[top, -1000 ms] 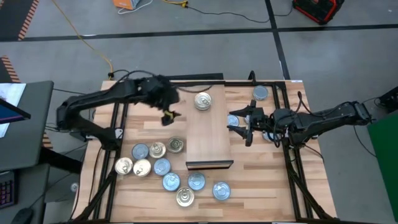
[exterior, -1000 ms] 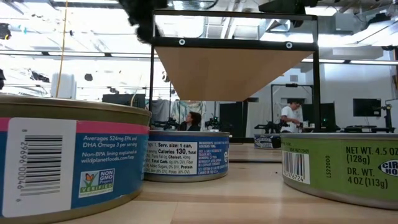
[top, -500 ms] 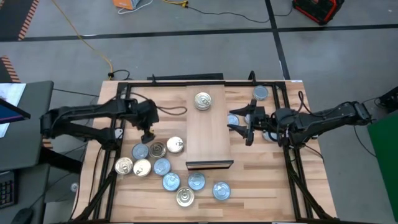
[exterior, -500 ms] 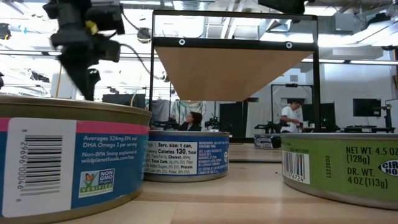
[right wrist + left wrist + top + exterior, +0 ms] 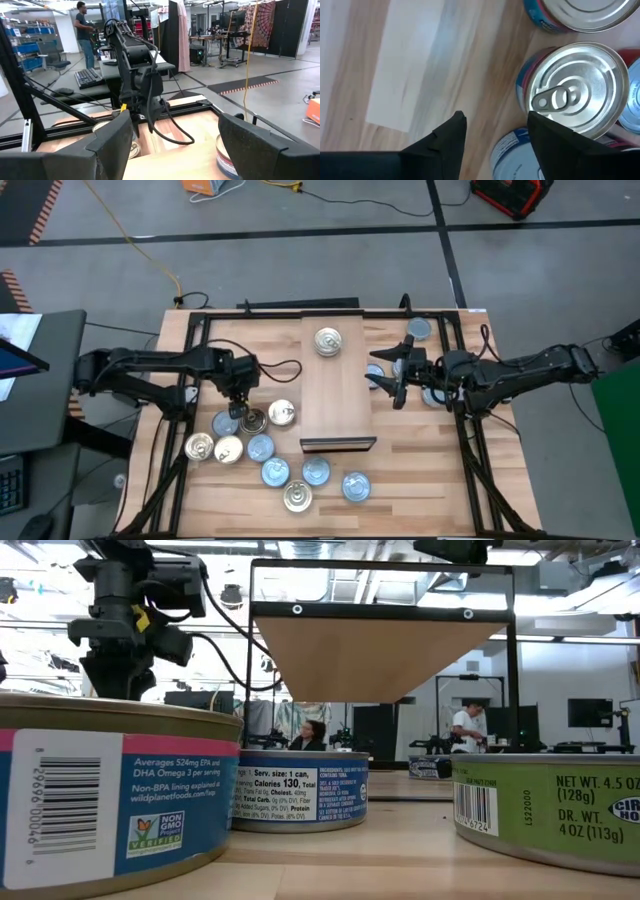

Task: Stack canned seafood by type on shelf
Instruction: Stack the blue and pink tuna can on the shelf on top of the other blue and pink tuna can

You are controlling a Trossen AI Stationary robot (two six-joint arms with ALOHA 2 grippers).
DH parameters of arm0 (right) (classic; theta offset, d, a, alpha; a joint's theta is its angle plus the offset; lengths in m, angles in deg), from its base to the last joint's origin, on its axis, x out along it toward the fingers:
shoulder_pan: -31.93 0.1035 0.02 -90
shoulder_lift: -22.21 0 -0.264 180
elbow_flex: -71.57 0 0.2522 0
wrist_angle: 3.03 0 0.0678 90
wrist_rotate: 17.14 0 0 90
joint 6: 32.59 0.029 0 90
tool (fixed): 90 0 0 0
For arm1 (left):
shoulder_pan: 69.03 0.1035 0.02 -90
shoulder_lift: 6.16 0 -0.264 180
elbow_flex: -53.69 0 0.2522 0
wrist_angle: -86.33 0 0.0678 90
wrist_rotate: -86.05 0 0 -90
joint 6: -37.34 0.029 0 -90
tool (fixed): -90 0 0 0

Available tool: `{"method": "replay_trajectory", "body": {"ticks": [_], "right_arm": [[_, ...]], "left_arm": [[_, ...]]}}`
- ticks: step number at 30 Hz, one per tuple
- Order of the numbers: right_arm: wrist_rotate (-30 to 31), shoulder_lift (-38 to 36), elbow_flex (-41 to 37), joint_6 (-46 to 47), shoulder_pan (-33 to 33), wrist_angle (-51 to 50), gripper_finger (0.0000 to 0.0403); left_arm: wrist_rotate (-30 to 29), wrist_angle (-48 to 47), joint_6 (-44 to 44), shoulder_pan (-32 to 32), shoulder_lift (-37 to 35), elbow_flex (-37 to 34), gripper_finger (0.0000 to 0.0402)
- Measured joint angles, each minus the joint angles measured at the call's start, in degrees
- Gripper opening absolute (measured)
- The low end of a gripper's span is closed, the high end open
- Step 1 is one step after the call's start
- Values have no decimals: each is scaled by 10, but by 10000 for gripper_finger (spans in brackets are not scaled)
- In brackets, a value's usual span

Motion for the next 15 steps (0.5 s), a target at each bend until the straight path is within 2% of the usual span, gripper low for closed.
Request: {"method": "replay_trajectory", "body": {"ticks": [5,11,15], "right_arm": [[0,0,0,-2,0,-2,317],[0,0,0,-1,0,-1,317],[0,0,0,1,0,-1,317]], "left_arm": [[-4,23,-18,-22,18,0,194],[-37,27,-25,-24,18,0,194],[-35,29,-25,-24,18,0,194]]}}
